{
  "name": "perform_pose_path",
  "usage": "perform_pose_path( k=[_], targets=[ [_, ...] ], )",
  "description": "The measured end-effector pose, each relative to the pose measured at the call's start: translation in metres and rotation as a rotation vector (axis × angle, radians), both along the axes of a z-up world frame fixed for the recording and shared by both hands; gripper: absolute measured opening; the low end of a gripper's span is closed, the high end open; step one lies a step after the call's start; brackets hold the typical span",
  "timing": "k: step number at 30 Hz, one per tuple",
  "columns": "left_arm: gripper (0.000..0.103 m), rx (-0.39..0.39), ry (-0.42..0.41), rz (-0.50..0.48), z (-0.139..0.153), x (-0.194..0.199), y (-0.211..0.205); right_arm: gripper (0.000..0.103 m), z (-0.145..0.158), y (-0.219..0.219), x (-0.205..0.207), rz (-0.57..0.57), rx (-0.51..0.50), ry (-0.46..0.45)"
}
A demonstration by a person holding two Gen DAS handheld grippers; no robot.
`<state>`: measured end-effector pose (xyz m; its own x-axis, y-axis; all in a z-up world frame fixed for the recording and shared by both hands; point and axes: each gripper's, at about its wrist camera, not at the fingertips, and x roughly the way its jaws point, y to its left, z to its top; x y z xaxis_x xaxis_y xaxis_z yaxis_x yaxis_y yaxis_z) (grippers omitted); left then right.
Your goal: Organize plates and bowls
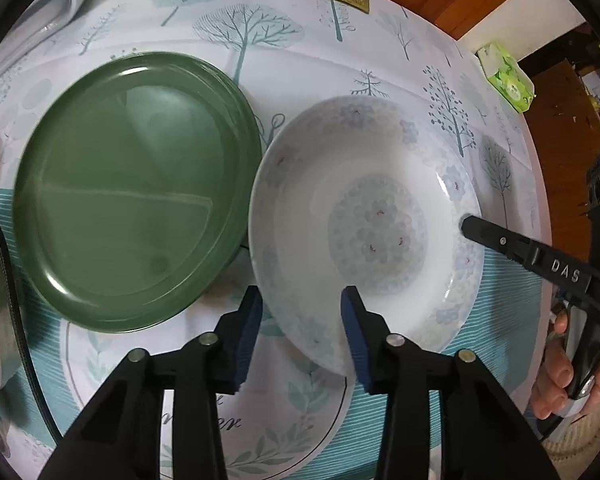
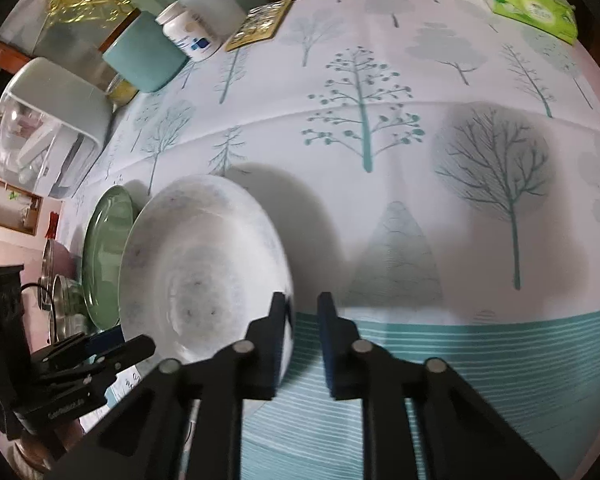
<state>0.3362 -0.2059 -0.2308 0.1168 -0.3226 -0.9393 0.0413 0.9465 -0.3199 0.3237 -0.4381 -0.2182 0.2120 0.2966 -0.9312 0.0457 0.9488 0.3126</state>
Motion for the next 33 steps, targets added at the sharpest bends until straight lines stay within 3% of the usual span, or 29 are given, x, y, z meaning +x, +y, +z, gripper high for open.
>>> perform_pose_path(
  k=[4, 8, 15, 19, 27, 33],
  targets=[
    [0.032, -0.025, 0.022, 0.028, -0.007, 0.007, 0.002, 0.005, -0.001, 0.005, -0.001, 0.028, 0.0, -0.002],
    [0.028, -0.044, 0.038, 0.043, -0.011, 0.008, 0.003, 0.006, 0.001, 0.01, -0.011, 0.079, -0.039, -0.005],
    [0.014, -0.042, 0.042, 0.03, -0.012, 0.011, 0.003, 0.007, 0.0, -0.004, -0.036, 0.076, 0.02, 0.007],
    [0.013, -0.023, 0.03, -0.008, -0.011, 0.008, -0.005, 0.007, 0.0, -0.008, -0.045, 0.064, 0.023, 0.009],
    [0.011, -0.016, 0.014, -0.07, 0.005, -0.025, -0.01, 0.007, 0.011, -0.01, -0.067, 0.066, -0.025, -0.009],
    [0.011, -0.003, -0.025, -0.112, 0.039, -0.066, -0.011, 0.007, 0.037, -0.005, -0.102, 0.082, -0.026, -0.052]
  ],
)
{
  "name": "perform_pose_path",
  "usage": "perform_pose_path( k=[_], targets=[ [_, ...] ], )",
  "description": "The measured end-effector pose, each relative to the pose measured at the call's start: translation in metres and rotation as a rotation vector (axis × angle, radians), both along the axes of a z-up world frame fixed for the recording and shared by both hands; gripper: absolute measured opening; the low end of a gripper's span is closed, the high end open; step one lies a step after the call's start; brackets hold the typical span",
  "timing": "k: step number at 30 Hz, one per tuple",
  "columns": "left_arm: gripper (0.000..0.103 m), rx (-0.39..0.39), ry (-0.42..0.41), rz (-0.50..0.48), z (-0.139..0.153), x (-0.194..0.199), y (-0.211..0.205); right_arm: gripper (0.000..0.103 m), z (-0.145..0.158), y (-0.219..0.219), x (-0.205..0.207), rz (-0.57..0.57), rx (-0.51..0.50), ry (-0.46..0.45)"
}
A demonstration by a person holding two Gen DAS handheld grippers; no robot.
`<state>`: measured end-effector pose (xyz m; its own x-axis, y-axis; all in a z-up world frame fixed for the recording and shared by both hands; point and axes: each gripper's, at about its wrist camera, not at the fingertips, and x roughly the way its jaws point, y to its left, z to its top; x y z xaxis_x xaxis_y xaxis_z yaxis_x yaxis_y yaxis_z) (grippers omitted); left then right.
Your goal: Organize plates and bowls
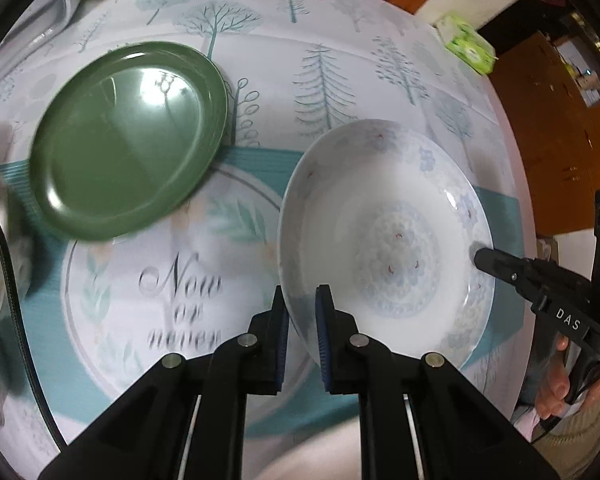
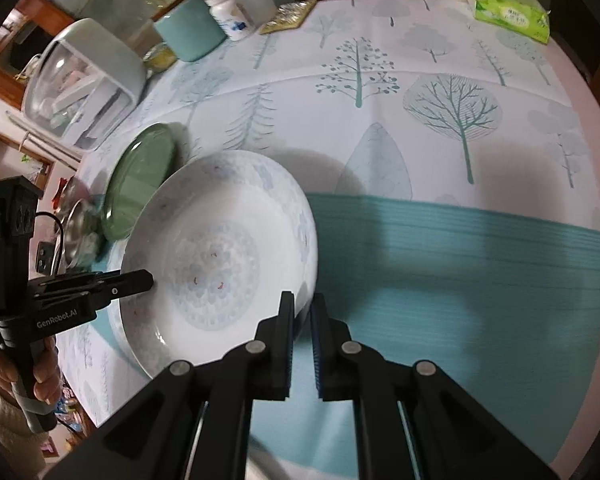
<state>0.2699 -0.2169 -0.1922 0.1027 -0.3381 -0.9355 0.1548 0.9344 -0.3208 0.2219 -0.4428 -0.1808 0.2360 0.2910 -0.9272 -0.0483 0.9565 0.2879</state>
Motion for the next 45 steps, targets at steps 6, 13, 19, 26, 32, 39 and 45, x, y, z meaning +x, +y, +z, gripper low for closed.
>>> perform_pose_path(
  k=[6, 13, 19, 26, 32, 39, 45],
  targets=[
    [0.011, -0.006, -0.038, -0.032, 0.031, -0.068, 0.01, 0.008, 0.028, 0.012, -0.058, 0.041, -0.012, -0.055],
    [0.011, -0.014, -0.058, -0.039, 0.04, -0.149, 0.031, 0.008, 0.038, 0.031, -0.136, 0.07, -0.019, -0.098],
    [0.011, 0.017, -0.088, -0.062, 0.037, -0.203, 0.036, 0.009, 0.031, 0.049, -0.198, 0.105, -0.049, -0.123],
    [0.012, 0.029, -0.03, -0.09, 0.007, -0.237, 0.039, 0.009, 0.004, 0.054, -0.233, 0.105, -0.028, -0.071],
    [0.013, 0.069, -0.012, -0.124, -0.011, -0.242, 0.037, 0.009, -0.02, 0.06, -0.24, 0.095, -0.034, -0.026],
    [0.014, 0.102, -0.014, -0.159, -0.02, -0.246, 0.033, 0.01, -0.025, 0.064, -0.242, 0.121, -0.094, -0.026],
    [0.016, 0.122, -0.022, -0.19, -0.015, -0.248, 0.021, 0.01, -0.026, 0.062, -0.245, 0.127, -0.113, -0.011]
  ],
)
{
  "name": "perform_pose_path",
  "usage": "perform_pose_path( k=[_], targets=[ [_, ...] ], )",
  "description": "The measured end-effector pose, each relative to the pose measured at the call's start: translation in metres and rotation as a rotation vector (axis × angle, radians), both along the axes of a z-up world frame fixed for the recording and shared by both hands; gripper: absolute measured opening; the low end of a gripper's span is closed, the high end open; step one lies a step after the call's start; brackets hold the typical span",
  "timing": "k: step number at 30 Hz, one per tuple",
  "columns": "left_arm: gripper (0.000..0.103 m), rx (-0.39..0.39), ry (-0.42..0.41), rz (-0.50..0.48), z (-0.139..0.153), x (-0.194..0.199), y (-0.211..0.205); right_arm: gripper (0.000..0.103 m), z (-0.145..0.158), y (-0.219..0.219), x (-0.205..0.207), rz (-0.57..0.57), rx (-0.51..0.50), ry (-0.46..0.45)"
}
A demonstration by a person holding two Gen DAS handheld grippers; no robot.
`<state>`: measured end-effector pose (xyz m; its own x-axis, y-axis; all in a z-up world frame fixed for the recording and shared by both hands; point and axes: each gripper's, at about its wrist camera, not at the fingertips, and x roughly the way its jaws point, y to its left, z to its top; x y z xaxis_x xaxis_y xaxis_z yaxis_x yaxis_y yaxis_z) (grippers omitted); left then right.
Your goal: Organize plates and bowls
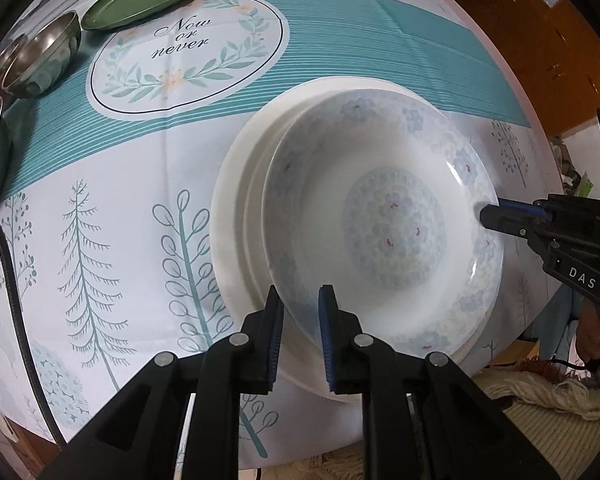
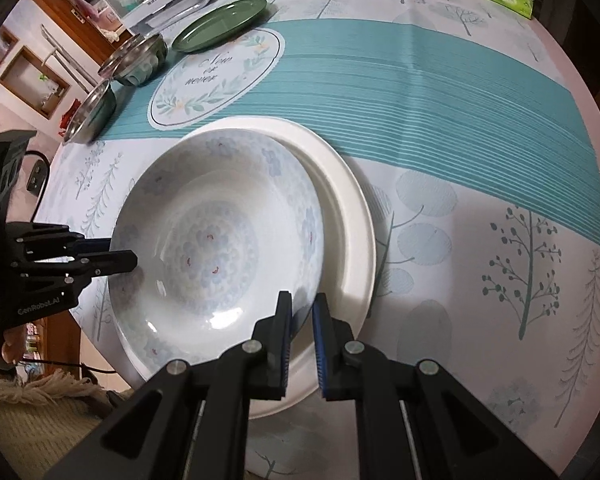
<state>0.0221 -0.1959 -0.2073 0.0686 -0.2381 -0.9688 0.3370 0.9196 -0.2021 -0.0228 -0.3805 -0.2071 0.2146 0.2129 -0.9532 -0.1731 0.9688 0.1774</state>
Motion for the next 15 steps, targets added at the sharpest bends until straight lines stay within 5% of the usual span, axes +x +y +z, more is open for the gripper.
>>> perform_pose_path(
  k=[6, 15],
  targets=[
    [0.053, 0.002, -0.063, 0.008, 0.017, 0.002, -0.002, 0.015, 0.006, 0.004, 0.0, 0.0, -0.034, -0.007],
    [0.063, 0.011, -0.123, 0.057, 0.035, 0.0, 0.012, 0.03, 0.029, 0.015, -0.001, 0.023, -0.039, -0.078]
  ],
)
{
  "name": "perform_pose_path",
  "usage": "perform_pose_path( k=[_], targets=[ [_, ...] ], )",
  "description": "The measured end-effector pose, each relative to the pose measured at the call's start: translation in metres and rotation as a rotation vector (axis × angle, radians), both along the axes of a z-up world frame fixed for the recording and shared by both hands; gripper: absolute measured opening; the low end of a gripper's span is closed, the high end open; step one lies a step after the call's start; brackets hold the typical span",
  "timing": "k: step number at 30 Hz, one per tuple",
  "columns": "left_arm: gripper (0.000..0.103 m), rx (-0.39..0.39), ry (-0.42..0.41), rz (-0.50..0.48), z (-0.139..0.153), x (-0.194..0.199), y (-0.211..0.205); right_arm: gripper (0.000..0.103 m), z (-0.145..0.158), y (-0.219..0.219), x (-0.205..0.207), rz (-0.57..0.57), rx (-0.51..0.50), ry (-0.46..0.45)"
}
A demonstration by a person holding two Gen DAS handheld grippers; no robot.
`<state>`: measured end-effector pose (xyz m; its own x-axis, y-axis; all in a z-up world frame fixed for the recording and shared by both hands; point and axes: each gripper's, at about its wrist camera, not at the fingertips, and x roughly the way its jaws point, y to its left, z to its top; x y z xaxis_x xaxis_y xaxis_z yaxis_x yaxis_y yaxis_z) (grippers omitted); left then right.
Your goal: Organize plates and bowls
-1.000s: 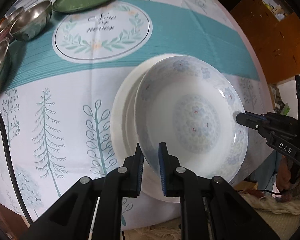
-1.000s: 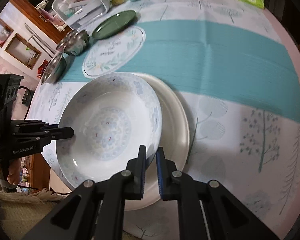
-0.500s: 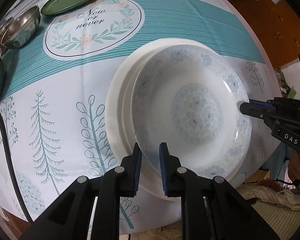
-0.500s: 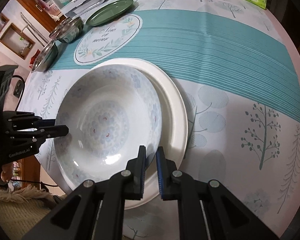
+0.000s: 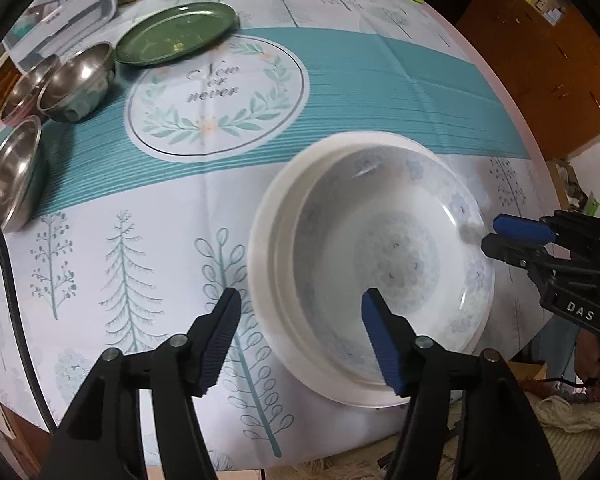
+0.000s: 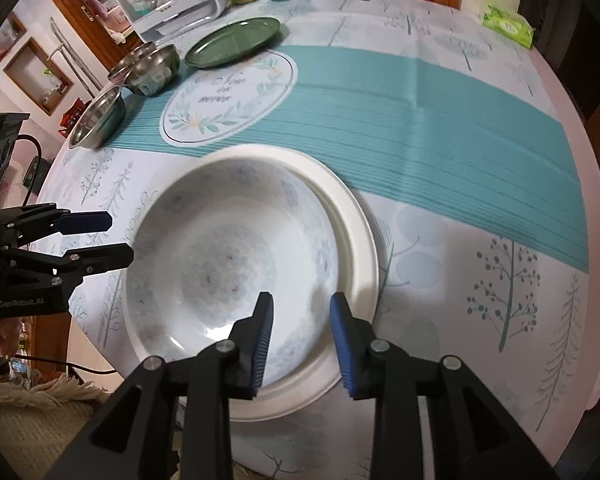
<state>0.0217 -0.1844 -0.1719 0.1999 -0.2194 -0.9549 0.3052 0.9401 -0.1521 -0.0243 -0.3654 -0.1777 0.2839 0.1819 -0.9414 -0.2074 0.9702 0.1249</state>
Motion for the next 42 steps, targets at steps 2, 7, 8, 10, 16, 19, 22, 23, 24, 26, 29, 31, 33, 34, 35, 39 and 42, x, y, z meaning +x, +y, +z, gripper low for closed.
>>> perform_pose_path(
  k=[2, 7, 8, 10, 16, 19, 22, 23, 24, 26, 29, 31, 33, 34, 35, 39, 42],
  targets=[
    [0.064, 0.007, -0.007, 0.006, 0.002, -0.001, 0.006, 0.03, 0.003, 0.005, 0.0, 0.011, 0.001, -0.007],
    [0.068, 0.013, -0.015, 0.018, 0.003, -0.003, 0.009, 0.03, 0.003, 0.015, 0.0, 0.032, 0.001, -0.004],
    [0.069, 0.02, -0.023, 0.017, 0.004, -0.003, 0.01, 0.03, 0.003, 0.017, 0.001, 0.035, -0.001, -0.003],
    [0.069, 0.025, -0.03, 0.017, 0.005, -0.004, 0.011, 0.03, 0.004, 0.02, 0.001, 0.036, 0.0, -0.005],
    [0.071, 0.032, -0.05, 0.014, 0.013, -0.002, 0.013, 0.03, 0.005, 0.024, 0.002, 0.025, 0.014, -0.003],
    [0.071, 0.03, -0.059, 0.011, 0.017, 0.0, 0.014, 0.03, 0.005, 0.026, 0.003, 0.02, 0.013, -0.003],
    [0.071, 0.025, -0.068, 0.005, 0.022, 0.002, 0.015, 0.03, 0.005, 0.03, 0.002, 0.016, 0.014, 0.0],
    [0.071, 0.023, -0.075, 0.001, 0.026, 0.002, 0.015, 0.03, 0.005, 0.03, 0.003, 0.015, 0.012, -0.001],
    [0.071, 0.022, -0.081, -0.001, 0.028, 0.003, 0.015, 0.03, 0.006, 0.031, 0.003, 0.011, 0.011, -0.003],
    [0.071, 0.013, -0.093, -0.006, 0.033, 0.005, 0.015, 0.03, 0.009, 0.033, 0.003, 0.006, 0.012, -0.01],
    [0.071, -0.016, -0.106, -0.009, 0.044, 0.008, 0.018, 0.03, 0.014, 0.034, 0.005, -0.007, 0.014, -0.018],
    [0.071, -0.027, -0.115, -0.011, 0.05, 0.01, 0.019, 0.03, 0.018, 0.035, 0.006, -0.016, 0.021, -0.022],
    [0.071, -0.035, -0.129, -0.016, 0.057, 0.013, 0.021, 0.03, 0.023, 0.037, 0.008, -0.025, 0.025, -0.032],
    [0.071, -0.037, -0.134, -0.018, 0.06, 0.015, 0.022, 0.03, 0.026, 0.038, 0.009, -0.027, 0.027, -0.035],
    [0.072, -0.038, -0.141, -0.02, 0.063, 0.017, 0.024, 0.03, 0.029, 0.04, 0.01, -0.027, 0.028, -0.039],
    [0.072, -0.028, -0.188, -0.028, 0.08, 0.033, 0.033, 0.03, 0.042, 0.046, 0.019, -0.026, 0.042, -0.056],
    [0.074, 0.005, -0.246, -0.033, 0.098, 0.053, 0.045, 0.03, 0.054, 0.053, 0.031, -0.025, 0.047, -0.074]
  ],
)
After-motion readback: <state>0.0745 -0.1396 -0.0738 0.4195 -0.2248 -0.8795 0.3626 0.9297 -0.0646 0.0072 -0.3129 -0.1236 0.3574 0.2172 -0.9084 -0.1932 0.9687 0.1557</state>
